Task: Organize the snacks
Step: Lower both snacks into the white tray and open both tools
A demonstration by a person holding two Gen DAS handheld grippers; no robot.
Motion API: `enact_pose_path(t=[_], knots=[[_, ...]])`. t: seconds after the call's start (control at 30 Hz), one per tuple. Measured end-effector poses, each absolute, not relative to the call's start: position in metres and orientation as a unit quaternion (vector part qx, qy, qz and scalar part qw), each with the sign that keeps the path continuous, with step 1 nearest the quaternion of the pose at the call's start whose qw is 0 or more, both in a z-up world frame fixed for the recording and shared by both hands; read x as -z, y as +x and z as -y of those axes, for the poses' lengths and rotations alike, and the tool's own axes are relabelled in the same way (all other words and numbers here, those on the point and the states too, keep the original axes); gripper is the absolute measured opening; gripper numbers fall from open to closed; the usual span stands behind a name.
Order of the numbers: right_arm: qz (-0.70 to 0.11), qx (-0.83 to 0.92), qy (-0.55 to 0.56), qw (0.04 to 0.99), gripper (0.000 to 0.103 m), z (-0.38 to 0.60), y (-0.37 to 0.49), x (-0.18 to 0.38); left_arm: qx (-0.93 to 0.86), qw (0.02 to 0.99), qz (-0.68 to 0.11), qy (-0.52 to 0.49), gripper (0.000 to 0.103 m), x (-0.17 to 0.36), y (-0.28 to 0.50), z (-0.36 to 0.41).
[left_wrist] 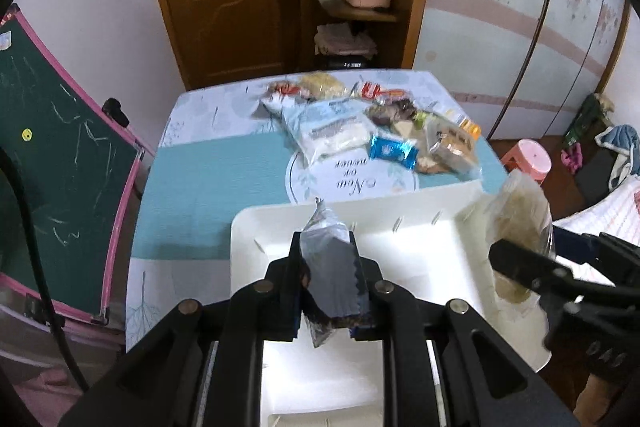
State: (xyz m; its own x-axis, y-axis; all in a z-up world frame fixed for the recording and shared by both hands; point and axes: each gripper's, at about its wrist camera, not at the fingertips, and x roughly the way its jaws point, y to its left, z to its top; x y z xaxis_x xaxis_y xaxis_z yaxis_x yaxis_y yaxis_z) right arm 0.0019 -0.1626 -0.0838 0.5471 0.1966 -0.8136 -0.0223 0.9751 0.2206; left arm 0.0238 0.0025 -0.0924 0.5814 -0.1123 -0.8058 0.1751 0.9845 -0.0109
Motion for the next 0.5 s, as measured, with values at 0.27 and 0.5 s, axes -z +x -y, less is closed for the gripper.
enact_pose_path(t=[0.27,0.5], knots=[[-0.531,-0.051,0.084,0.842,0.058,0.154,0.006,0.132,0.072,0.865,-0.496,0.038,0.024,0.124,0.026,0.003],[-0.533,-0.046,0.099,0.839,0.058,0.156,0.006,0.136,0.038,0.870,-0.490,0.032,0.083,0.122,0.026,-0.004]])
